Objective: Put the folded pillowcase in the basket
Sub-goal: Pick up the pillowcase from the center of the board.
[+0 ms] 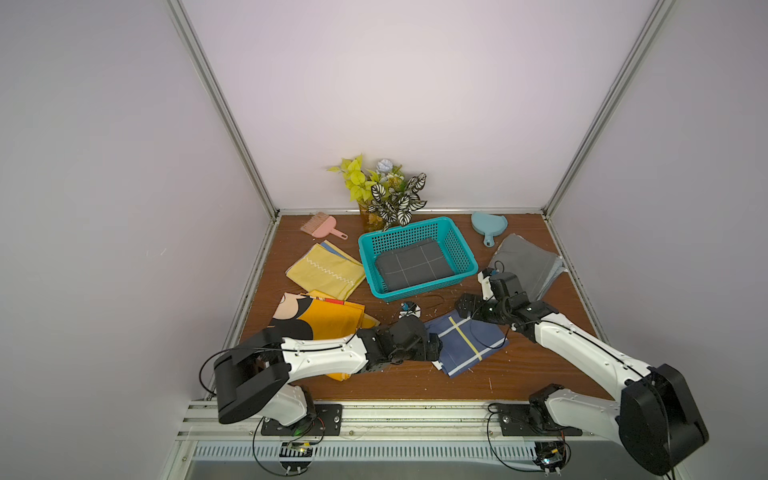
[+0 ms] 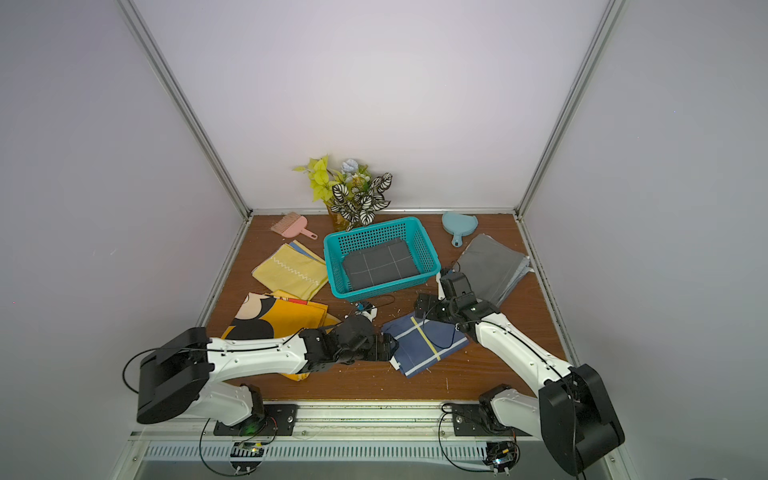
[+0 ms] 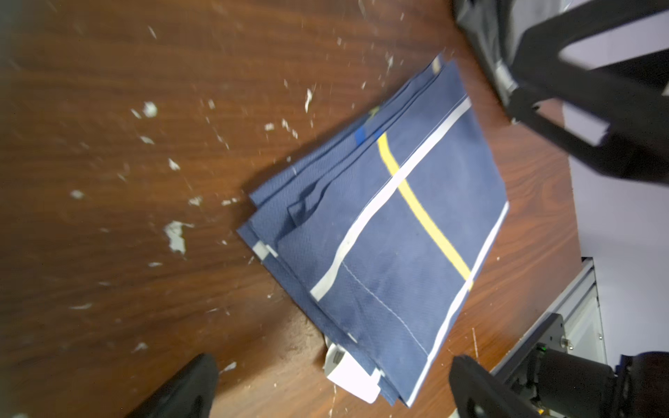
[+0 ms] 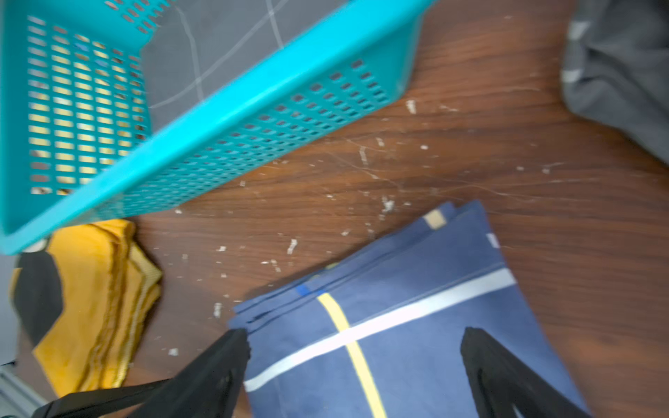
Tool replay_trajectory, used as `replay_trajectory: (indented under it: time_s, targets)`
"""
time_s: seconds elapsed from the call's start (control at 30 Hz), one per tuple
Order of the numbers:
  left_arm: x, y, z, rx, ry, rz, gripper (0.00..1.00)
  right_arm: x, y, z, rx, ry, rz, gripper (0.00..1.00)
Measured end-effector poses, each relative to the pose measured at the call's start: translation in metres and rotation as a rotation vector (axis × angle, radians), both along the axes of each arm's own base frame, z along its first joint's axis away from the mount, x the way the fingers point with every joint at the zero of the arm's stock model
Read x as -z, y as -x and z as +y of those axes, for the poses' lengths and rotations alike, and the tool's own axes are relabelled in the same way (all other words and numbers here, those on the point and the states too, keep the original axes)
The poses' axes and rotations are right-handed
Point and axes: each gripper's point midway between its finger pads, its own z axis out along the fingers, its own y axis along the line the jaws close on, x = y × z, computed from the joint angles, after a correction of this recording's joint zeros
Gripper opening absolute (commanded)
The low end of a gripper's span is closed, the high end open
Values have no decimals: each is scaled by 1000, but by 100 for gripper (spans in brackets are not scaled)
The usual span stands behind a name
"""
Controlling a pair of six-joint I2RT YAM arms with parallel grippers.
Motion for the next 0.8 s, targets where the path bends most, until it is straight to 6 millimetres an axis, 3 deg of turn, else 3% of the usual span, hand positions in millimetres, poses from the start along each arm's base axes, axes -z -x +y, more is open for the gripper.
replay_trajectory:
  time_s: [0.07, 0.43, 0.63, 0.77, 0.8]
  targets:
    - [10, 3, -5, 11, 10, 27, 99, 6, 0, -6, 2, 22, 18, 99]
    - [3, -1, -51, 62, 169, 53, 98, 34, 1, -37, 50, 65, 83, 99]
    - [11, -3, -49, 64, 206, 94, 57, 49, 11, -41, 48, 71, 128, 99]
    - [24, -3, -39, 50, 167, 126, 2, 53, 12, -43, 47, 74, 126, 99]
    - [30, -2, -35, 47, 146, 136, 1, 54, 13, -44, 49, 75, 126, 99]
